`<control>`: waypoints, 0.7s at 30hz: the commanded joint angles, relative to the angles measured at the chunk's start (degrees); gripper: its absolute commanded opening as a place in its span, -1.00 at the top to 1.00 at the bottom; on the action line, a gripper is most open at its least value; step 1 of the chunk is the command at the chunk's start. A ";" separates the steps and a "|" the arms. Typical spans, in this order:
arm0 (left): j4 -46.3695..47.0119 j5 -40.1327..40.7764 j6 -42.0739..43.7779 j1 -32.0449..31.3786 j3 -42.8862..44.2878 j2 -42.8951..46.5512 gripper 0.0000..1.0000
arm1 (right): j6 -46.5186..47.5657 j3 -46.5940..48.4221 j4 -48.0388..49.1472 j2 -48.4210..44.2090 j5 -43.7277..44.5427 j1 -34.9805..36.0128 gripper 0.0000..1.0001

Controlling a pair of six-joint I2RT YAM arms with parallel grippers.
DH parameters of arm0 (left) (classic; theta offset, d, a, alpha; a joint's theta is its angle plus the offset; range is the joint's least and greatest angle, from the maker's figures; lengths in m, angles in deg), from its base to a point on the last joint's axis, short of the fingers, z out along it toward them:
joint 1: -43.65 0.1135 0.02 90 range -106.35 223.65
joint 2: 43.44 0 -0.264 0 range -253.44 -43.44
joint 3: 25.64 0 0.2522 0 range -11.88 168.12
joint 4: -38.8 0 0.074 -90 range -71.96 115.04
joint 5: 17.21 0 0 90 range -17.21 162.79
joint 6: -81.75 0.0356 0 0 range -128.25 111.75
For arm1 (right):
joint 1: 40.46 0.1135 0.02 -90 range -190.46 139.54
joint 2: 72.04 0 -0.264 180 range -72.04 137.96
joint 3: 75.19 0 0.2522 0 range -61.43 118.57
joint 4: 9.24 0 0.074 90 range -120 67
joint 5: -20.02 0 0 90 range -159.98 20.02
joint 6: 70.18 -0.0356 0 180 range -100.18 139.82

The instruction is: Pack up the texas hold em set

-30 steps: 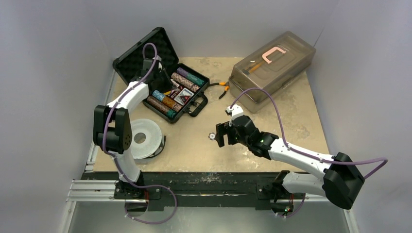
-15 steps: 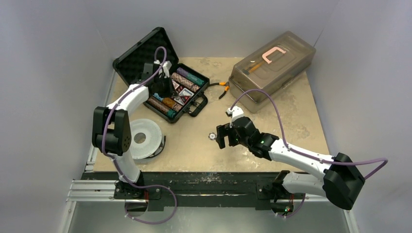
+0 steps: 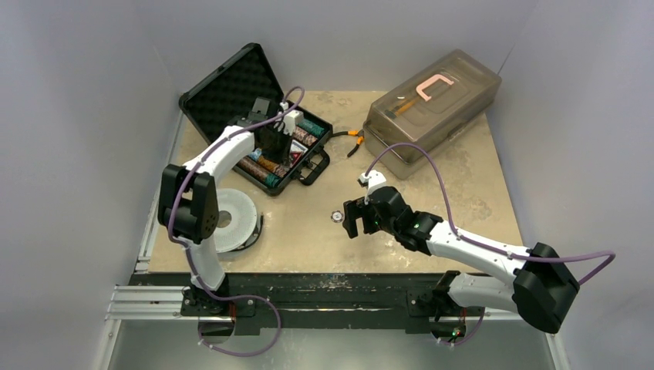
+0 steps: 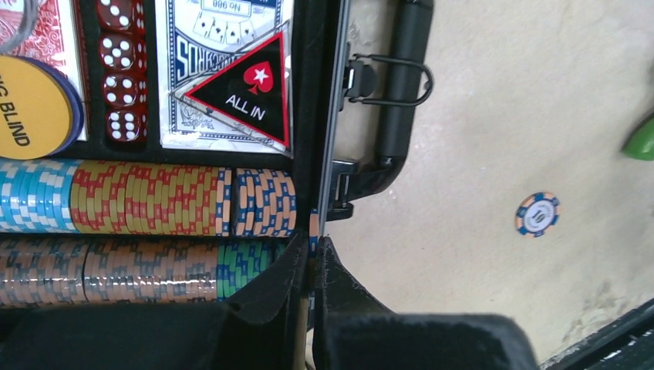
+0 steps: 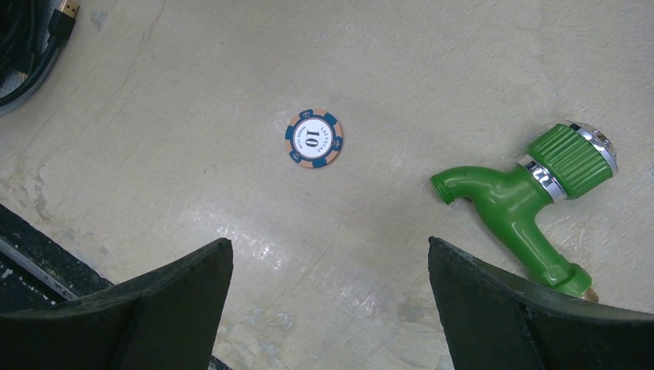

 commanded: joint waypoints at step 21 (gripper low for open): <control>-3.22 8.95 2.42 -1.11 5.58 -6.67 1.00 | -0.81 0.13 0.60 -0.69 -0.63 -0.04 -0.88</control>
